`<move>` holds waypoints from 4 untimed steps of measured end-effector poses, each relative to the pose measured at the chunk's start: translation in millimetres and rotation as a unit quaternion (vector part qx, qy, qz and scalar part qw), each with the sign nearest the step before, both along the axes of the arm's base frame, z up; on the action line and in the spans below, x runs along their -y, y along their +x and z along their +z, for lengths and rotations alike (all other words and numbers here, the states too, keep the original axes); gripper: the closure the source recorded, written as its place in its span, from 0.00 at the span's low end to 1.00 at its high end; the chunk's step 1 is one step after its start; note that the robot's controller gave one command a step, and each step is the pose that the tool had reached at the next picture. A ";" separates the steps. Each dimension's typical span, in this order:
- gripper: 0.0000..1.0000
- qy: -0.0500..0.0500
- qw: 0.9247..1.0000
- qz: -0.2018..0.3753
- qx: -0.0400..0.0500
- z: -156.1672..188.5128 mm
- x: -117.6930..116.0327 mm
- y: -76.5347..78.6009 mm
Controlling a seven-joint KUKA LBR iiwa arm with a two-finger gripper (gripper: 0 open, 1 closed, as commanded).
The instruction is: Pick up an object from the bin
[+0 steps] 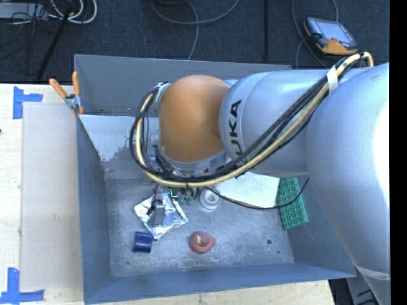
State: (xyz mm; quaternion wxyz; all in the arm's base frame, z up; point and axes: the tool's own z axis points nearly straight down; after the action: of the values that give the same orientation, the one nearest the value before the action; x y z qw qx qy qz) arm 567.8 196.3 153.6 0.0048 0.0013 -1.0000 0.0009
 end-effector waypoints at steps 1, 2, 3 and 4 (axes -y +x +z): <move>0.00 0.000 0.999 0.035 0.001 -88.4 38.1 16.0; 0.00 0.001 0.993 0.115 0.004 -53.2 49.3 -0.3; 0.00 0.002 0.987 0.158 0.006 -53.8 46.7 24.8; 0.00 0.003 0.948 0.320 0.005 -84.3 21.3 39.6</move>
Offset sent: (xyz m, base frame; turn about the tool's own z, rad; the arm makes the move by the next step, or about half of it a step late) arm 0.0175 -0.0359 -0.0836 -0.0734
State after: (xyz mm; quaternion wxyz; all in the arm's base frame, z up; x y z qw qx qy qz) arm 607.4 175.0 69.3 -0.0004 0.3208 -0.9471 -0.0007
